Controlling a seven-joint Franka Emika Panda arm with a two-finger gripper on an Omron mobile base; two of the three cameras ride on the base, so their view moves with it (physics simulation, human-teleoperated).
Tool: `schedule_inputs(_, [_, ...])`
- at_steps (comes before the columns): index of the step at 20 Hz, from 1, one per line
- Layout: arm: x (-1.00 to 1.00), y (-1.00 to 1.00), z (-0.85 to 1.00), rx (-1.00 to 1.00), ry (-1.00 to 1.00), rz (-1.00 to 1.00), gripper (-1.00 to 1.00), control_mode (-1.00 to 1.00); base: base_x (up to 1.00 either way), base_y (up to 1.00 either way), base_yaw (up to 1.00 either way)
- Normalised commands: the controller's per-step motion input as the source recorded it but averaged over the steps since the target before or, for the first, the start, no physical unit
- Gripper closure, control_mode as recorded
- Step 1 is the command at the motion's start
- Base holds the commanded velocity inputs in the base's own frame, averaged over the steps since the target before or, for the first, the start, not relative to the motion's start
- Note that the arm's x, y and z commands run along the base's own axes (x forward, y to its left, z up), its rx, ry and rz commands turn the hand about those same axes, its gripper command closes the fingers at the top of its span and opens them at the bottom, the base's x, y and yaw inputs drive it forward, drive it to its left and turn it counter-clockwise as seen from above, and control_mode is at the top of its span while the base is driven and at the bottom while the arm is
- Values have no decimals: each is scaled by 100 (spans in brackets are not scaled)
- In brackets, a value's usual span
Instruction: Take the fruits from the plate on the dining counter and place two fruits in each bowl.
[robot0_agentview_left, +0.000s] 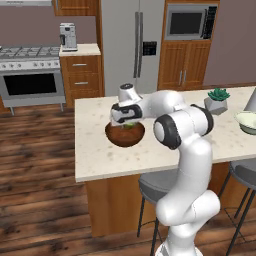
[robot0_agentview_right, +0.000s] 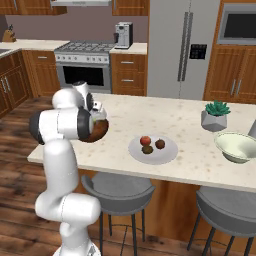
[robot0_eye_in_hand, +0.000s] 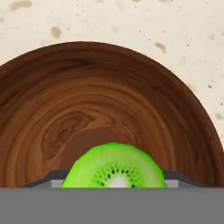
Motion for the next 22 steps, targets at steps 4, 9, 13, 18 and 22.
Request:
schedule_inputs(4, [4, 10, -40, 2, -1, -9, 100, -100, 0, 0, 0])
schedule_inputs(9, [7, 5, -27, 7, 0, -5, 100, -100, 0, 0, 0])
schedule_inputs(13, [20, 5, -14, 12, 0, -2, 100, -100, 0, 0, 0])
schedule_inputs(18, [21, 5, -8, 9, 0, 0, 100, -100, 0, 0, 0])
schedule_inputs(22, [17, 10, -10, 1, 0, 0, 100, -100, 0, 0, 0])
